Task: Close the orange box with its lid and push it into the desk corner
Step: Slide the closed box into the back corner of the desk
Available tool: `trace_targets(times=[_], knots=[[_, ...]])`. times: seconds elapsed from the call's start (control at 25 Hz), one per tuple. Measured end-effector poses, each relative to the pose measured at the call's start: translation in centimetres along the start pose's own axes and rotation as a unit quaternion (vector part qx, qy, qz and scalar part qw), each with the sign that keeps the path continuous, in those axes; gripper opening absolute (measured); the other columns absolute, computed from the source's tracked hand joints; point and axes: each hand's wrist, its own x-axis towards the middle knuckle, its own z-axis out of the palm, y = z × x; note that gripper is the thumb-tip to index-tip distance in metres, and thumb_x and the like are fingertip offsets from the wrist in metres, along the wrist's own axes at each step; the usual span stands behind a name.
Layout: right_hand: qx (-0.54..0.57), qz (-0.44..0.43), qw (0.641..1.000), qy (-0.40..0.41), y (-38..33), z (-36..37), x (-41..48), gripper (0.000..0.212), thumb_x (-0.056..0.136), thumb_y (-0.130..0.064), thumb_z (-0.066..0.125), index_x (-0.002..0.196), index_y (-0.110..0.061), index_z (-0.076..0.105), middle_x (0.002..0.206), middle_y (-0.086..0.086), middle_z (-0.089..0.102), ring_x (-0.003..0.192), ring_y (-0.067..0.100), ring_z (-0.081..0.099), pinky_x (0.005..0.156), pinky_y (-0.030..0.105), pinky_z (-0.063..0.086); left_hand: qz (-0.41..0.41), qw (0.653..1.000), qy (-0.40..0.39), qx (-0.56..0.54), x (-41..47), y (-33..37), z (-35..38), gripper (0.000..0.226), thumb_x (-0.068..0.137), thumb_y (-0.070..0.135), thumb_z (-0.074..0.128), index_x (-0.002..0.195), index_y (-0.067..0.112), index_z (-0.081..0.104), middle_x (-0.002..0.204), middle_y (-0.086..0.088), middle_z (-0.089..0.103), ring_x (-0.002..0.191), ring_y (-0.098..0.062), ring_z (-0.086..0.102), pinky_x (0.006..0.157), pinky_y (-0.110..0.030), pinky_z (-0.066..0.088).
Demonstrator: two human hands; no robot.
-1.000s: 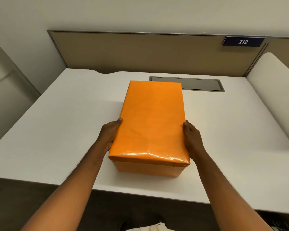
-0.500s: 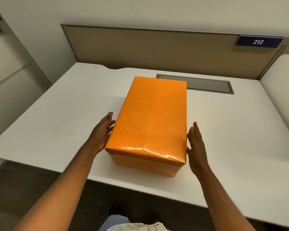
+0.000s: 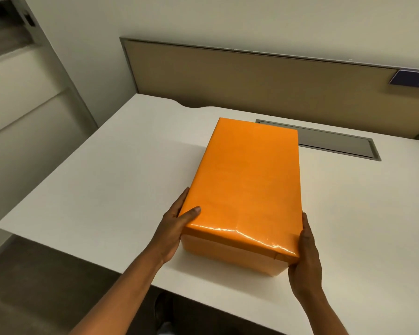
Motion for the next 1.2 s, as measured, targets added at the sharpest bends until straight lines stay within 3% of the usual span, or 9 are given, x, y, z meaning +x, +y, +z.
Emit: trace_targets(times=[0.12, 0.24, 0.36, 0.44, 0.52, 0.76, 1.04, 1.12, 1.2], knots=[[-0.028, -0.031, 0.999, -0.027, 0.4, 5.3, 2.8, 0.048, 0.085, -0.065, 0.037, 0.132, -0.056, 0.041, 0.142, -0.023, 0.047, 0.134, 0.019, 0.046, 0.105, 0.044, 0.046, 0.013, 1.0, 0.009, 0.008, 3.4, 2.9, -4.5, 0.064, 0.072, 0.044, 0.067, 0.13, 0.05, 0.04, 0.128, 0.016, 0.053, 0.113, -0.019, 0.058, 0.079, -0.031, 0.055], [-0.089, -0.044, 0.992, -0.081, 0.3, 11.8, 6.2, 0.094, 0.067, -0.086, 0.046, 0.148, -0.043, 0.024, 0.155, -0.009, 0.034, 0.138, 0.022, 0.04, 0.11, 0.054, 0.035, 0.036, 0.999, 0.019, -0.009, 7.4, 6.5, -10.0, 0.073, 0.071, 0.039, 0.07, 0.138, 0.04, 0.042, 0.128, 0.013, 0.057, 0.111, -0.018, 0.061, 0.078, -0.03, 0.056], [-0.163, -0.058, 0.976, -0.131, 0.4, 19.6, 10.3, 0.117, 0.05, -0.094, 0.05, 0.149, -0.045, 0.011, 0.158, -0.009, 0.025, 0.137, 0.021, 0.039, 0.105, 0.041, 0.043, 0.056, 0.998, 0.033, -0.013, 12.1, 10.6, -16.5, 0.062, 0.07, 0.036, 0.071, 0.128, 0.043, 0.05, 0.12, 0.017, 0.062, 0.102, -0.012, 0.065, 0.068, -0.023, 0.057], [-0.2, -0.083, 0.966, -0.143, 0.5, 24.9, 13.0, 0.117, 0.046, -0.096, 0.048, 0.145, -0.048, 0.007, 0.155, -0.01, 0.026, 0.131, 0.015, 0.041, 0.093, 0.019, 0.045, 0.065, 0.997, 0.041, -0.007, 15.4, 13.0, -20.6, 0.058, 0.07, 0.036, 0.071, 0.124, 0.045, 0.052, 0.116, 0.019, 0.064, 0.1, -0.011, 0.065, 0.066, -0.022, 0.057], [-0.211, -0.099, 0.96, -0.155, 0.7, 29.6, 15.7, 0.123, 0.045, -0.096, 0.048, 0.146, -0.043, 0.005, 0.152, -0.01, 0.027, 0.128, 0.012, 0.041, 0.084, 0.009, 0.043, 0.069, 0.996, 0.054, -0.008, 18.6, 14.6, -24.1, 0.064, 0.07, 0.037, 0.071, 0.13, 0.041, 0.051, 0.117, 0.017, 0.064, 0.102, -0.012, 0.064, 0.066, -0.022, 0.057], [-0.229, -0.114, 0.943, -0.215, 1.6, 39.8, 23.3, 0.117, 0.055, -0.078, 0.069, 0.148, -0.031, 0.016, 0.141, -0.014, 0.043, 0.126, 0.004, 0.049, 0.092, 0.021, 0.05, 0.062, 0.993, 0.096, -0.009, 28.0, 17.5, -32.5, 0.06, 0.082, 0.026, 0.068, 0.138, 0.032, 0.047, 0.124, 0.005, 0.061, 0.105, -0.019, 0.06, 0.07, -0.028, 0.051], [-0.246, -0.099, 0.937, -0.226, 3.8, 46.9, 28.2, 0.124, 0.057, -0.066, 0.077, 0.151, -0.022, 0.008, 0.145, -0.005, 0.037, 0.126, -0.007, 0.041, 0.095, 0.01, 0.042, 0.049, 0.992, 0.117, -0.019, 34.9, 17.2, -38.9, 0.056, 0.087, 0.02, 0.063, 0.14, 0.029, 0.045, 0.121, 0.003, 0.062, 0.104, -0.02, 0.06, 0.076, -0.033, 0.051], [-0.248, -0.106, 0.936, -0.227, 4.4, 47.6, 28.6, 0.122, 0.059, -0.06, 0.079, 0.151, -0.02, 0.009, 0.147, -0.002, 0.037, 0.129, 0.001, 0.042, 0.102, 0.02, 0.044, 0.054, 0.991, 0.123, -0.018, 35.2, 17.2, -39.6, 0.055, 0.088, 0.02, 0.063, 0.139, 0.029, 0.045, 0.119, 0.004, 0.063, 0.104, -0.02, 0.06, 0.077, -0.033, 0.051], [-0.251, -0.103, 0.937, -0.22, 5.0, 47.4, 28.9, 0.116, 0.065, -0.042, 0.083, 0.151, -0.016, 0.009, 0.148, 0.005, 0.037, 0.133, 0.018, 0.042, 0.108, 0.042, 0.042, 0.062, 0.991, 0.119, -0.02, 35.4, 17.1, -39.4, 0.054, 0.088, 0.019, 0.063, 0.139, 0.028, 0.046, 0.115, 0.008, 0.063, 0.103, -0.018, 0.061, 0.077, -0.033, 0.051]])
